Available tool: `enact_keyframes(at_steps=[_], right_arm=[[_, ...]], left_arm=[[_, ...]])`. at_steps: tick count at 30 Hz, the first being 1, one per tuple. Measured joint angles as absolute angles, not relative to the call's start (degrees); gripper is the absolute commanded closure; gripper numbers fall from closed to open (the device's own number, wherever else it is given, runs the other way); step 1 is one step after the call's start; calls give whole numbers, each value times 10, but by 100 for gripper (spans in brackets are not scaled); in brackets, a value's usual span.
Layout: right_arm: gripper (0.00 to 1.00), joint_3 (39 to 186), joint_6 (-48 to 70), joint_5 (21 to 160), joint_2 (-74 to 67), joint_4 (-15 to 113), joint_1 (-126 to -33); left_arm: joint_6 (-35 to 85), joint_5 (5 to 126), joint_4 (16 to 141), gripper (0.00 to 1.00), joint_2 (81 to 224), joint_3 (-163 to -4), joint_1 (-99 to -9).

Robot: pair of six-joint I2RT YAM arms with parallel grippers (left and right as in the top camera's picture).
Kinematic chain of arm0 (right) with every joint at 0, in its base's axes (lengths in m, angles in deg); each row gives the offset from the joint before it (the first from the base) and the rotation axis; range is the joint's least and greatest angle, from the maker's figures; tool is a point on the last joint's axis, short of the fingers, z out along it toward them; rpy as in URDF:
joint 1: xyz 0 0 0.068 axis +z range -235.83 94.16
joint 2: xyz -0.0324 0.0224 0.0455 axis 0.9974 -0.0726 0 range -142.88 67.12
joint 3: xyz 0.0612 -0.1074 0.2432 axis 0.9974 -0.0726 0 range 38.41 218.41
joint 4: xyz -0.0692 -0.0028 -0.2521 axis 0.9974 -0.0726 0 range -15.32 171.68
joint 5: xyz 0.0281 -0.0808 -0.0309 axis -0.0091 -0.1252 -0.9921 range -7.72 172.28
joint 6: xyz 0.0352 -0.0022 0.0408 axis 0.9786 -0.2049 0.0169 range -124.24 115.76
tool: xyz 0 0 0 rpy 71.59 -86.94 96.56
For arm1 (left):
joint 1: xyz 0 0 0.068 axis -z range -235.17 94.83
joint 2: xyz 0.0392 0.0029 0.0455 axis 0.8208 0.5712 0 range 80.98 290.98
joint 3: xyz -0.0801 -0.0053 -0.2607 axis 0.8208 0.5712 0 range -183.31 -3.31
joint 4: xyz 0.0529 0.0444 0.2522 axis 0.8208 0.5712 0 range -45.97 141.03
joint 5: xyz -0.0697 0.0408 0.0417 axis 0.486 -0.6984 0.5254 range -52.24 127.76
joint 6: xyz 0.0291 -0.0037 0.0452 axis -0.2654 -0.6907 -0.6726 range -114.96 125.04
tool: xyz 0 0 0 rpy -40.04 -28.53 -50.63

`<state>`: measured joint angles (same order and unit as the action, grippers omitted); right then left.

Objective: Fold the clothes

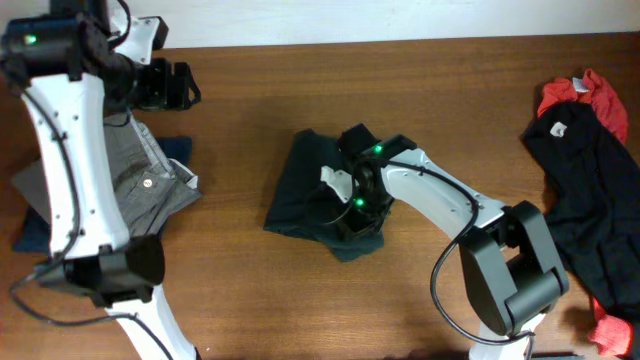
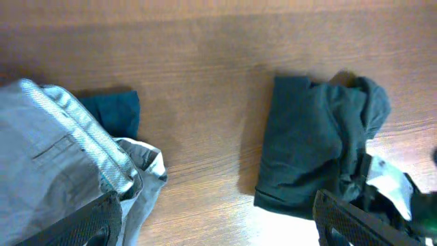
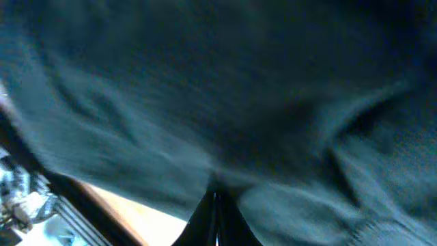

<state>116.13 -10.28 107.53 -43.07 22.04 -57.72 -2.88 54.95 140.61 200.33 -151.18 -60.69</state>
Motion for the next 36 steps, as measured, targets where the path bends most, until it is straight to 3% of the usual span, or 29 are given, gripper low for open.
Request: enact_keyframes(at_steps=[6, 7, 10, 11, 12, 17, 19, 24, 32, 36], right_arm=[[95, 1161, -88, 1059, -420, 234, -609], [86, 1161, -71, 1058, -413, 239, -618], [79, 1161, -7, 1058, -393, 246, -646], [69, 1161, 18, 1062, -388, 246, -656], [65, 1161, 39, 1069, -386, 246, -665], [66, 1161, 119, 1095, -386, 238, -676], [66, 1160, 152, 1100, -386, 236, -673], [66, 1137, 212, 1100, -386, 247, -673], [66, 1092, 199, 1154, -386, 330, -659], [76, 1083, 190, 1169, -386, 410, -633]], left_arm=[[-29, 565, 1405, 11, 1973, -1498, -580], [-31, 568, 1406, 11, 1970, -1485, -569], [-41, 579, 1401, 11, 1967, -1422, -529], [-44, 582, 1393, 11, 1967, -1390, -515], [-45, 585, 1382, 11, 1967, -1363, -504], [-57, 598, 1311, 11, 1969, -1202, -451], [-59, 603, 1281, 19, 1969, -1142, -437], [-64, 605, 1220, 19, 1969, -1014, -415], [-54, 593, 1087, 23, 1970, -830, -411], [-28, 572, 1061, 23, 1970, -797, -411]])
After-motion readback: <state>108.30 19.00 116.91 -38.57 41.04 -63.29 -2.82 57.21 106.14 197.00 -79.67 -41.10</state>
